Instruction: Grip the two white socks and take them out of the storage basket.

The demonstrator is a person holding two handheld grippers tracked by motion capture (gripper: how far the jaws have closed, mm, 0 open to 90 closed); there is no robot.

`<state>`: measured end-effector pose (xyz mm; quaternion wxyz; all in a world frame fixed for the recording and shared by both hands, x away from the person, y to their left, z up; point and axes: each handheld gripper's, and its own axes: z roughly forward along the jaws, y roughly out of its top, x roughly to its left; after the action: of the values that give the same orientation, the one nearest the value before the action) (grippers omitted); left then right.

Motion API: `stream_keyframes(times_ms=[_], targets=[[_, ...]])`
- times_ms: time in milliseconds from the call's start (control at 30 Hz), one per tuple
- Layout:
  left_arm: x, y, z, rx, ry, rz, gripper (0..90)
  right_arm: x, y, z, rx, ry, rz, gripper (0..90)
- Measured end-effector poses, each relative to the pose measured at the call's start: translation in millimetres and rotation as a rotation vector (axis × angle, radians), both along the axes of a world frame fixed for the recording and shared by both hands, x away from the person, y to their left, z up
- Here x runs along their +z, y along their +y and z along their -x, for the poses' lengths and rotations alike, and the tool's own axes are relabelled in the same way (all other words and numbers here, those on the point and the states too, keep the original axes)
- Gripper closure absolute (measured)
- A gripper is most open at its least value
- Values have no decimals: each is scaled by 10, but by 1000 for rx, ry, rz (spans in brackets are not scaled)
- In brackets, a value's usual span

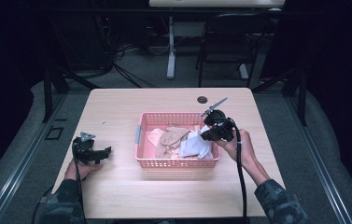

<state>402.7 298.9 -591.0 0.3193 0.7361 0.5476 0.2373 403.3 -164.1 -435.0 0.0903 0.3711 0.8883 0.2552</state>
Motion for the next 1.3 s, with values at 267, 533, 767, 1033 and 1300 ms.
stream_keyframes(times_ms=[267, 533, 767, 1033, 1300], targets=[[0, -2, 2, 3, 2, 2, 107, 181, 22, -14, 5, -35, -31, 867], [0, -2, 2, 2, 2, 2, 108, 304, 50, -33, 14, -50, -41, 868], [0, -1, 1, 2, 1, 1, 107, 466, 66, -60, 20, -72, -60, 868], [0, -1, 1, 2, 1, 1, 107, 600, 43, -91, 18, -89, -70, 868], [0, -2, 2, 2, 2, 2, 107, 754, 37, -117, 17, -122, -81, 868]])
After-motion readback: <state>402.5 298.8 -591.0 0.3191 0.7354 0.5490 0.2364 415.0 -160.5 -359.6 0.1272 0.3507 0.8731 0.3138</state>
